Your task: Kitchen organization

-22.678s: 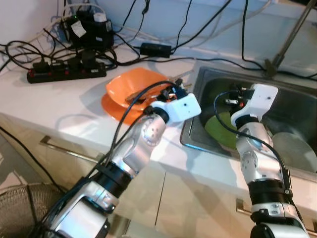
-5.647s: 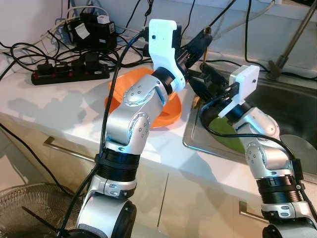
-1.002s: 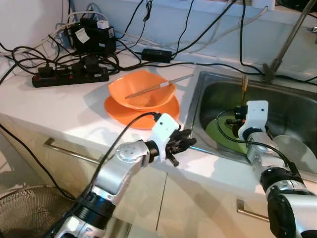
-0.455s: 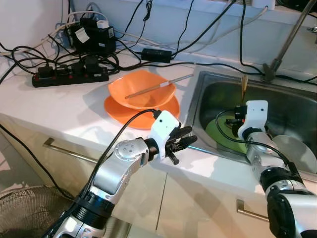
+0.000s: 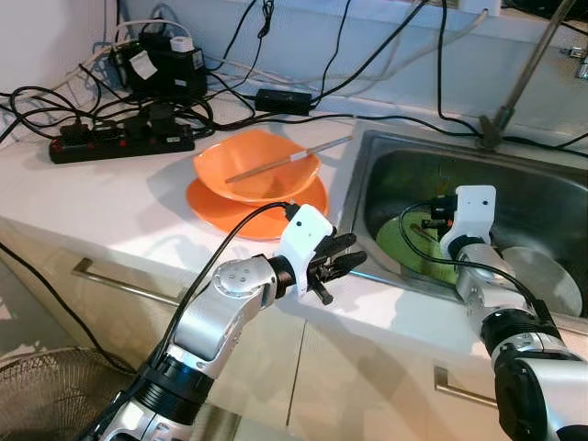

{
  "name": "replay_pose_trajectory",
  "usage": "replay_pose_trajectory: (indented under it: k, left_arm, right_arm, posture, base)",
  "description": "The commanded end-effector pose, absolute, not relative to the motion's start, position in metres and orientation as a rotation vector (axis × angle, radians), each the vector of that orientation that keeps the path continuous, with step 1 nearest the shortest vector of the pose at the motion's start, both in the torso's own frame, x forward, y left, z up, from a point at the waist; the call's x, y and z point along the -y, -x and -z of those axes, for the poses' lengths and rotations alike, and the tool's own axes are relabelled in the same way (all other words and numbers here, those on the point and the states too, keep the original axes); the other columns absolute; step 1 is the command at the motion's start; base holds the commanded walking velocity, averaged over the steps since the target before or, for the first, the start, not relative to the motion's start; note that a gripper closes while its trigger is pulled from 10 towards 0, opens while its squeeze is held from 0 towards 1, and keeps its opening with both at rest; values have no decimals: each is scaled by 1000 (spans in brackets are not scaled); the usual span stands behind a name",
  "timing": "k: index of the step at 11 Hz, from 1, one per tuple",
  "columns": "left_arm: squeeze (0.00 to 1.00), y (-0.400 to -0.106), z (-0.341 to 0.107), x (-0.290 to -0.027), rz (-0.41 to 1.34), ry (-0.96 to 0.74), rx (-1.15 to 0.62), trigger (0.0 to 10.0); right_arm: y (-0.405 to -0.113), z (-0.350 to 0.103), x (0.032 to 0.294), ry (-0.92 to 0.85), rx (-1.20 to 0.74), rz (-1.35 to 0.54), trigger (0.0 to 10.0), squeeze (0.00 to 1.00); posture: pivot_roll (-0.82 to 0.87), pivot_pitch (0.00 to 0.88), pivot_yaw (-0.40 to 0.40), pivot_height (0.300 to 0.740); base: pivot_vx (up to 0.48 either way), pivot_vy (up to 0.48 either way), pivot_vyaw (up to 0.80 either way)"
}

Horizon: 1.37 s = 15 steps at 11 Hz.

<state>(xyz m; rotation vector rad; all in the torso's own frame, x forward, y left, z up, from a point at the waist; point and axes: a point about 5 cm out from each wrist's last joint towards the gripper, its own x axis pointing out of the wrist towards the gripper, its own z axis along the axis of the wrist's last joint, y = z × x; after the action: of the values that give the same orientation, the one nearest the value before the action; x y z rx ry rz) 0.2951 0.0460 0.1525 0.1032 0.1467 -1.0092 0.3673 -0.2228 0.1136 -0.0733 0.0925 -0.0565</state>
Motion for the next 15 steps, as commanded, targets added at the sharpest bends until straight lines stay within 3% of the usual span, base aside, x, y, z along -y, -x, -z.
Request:
replay_pose_trajectory:
  k: [1, 4, 7, 9, 12, 15]
  left_arm:
    - [0, -296, -154, -46, 1009, -104, -144, 10000]
    - [0, -295, -155, -46, 1009, -101, -142, 10000]
    - [0, -310, -182, -50, 851, -205, 67, 10000]
    - [0, -320, -216, -53, 709, -235, 264, 10000]
    - [0, -336, -219, -72, 515, -235, 256, 10000]
    - [0, -338, -204, -86, 469, -221, 184, 10000]
  right_arm:
    - [-367, -110, 223, 64, -114, 58, 10000, 0]
    - [-367, -110, 221, 63, -113, 52, 10000, 0]
    - [-376, -137, 217, 26, 24, 35, 10000, 0]
    - [-383, -159, 197, 19, 141, -62, 10000, 0]
    - [-382, -156, 191, 6, 142, -82, 10000, 0]
    - [-381, -160, 177, -8, 180, -153, 10000, 0]
  posture:
    - [221, 17, -61, 740]
    - [223, 17, -62, 740]
    - [220, 18, -64, 740]
    - [219, 16, -64, 740]
    - [222, 12, -64, 740]
    - [224, 9, -66, 740]
  base:
    - [0, 0, 0]
    - [0, 0, 0]
    - [0, 0, 0]
    - [0, 0, 0]
    - [0, 0, 0]
    - [0, 0, 0]
